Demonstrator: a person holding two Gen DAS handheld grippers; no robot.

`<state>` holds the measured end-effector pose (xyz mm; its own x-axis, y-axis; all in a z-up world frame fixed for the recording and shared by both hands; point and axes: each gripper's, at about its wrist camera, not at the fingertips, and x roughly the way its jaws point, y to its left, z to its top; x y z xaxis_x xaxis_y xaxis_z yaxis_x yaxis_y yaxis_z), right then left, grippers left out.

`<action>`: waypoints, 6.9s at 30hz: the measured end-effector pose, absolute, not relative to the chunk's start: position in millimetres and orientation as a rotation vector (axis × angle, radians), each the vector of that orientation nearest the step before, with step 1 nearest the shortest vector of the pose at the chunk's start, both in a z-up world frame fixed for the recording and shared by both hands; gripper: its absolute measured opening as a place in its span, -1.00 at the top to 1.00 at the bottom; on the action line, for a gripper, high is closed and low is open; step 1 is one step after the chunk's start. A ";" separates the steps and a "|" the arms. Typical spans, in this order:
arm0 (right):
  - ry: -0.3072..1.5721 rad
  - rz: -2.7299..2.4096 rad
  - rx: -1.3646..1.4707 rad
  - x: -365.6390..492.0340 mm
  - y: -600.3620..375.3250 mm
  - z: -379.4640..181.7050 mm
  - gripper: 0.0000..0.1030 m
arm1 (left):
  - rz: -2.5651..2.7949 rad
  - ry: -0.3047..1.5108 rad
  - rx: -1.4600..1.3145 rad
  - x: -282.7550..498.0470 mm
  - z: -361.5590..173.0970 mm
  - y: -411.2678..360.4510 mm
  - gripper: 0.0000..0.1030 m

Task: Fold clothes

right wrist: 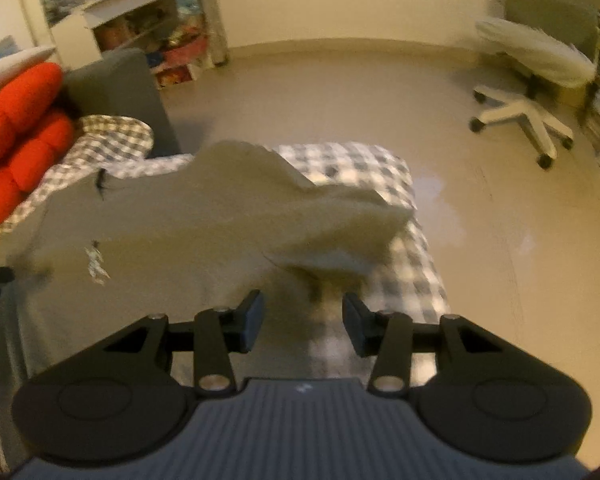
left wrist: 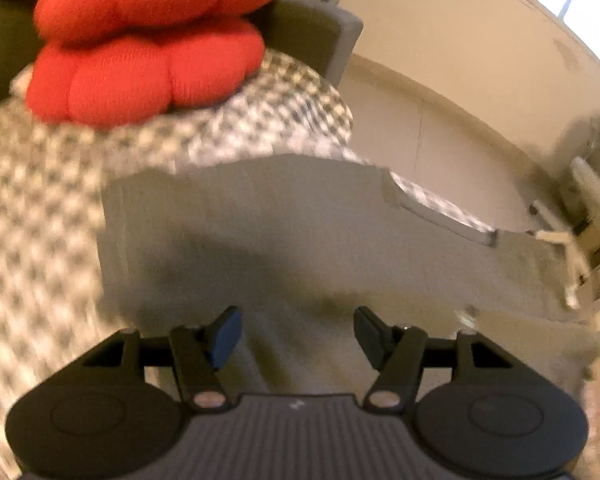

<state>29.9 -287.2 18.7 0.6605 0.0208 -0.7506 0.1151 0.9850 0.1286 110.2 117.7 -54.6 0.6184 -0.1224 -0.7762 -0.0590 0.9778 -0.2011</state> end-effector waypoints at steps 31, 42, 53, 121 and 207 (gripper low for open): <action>0.777 0.093 0.036 254.1 -239.4 -54.4 0.73 | -0.237 0.774 0.165 273.4 -90.3 85.6 -0.02; 0.785 0.160 0.079 228.7 -265.6 -43.0 -0.03 | -0.269 0.806 0.163 282.7 -93.4 94.2 0.08; 0.667 0.102 -0.097 202.6 -247.8 -40.1 0.84 | -0.236 0.654 0.161 265.5 -88.1 78.5 0.95; 0.810 0.070 0.004 -107.9 -240.0 2.2 -0.03 | -0.323 0.866 -0.282 -96.6 -113.6 148.8 0.10; 0.901 0.156 0.194 -143.4 -242.6 82.5 1.00 | -0.429 0.694 -0.358 -185.9 -18.9 252.1 0.92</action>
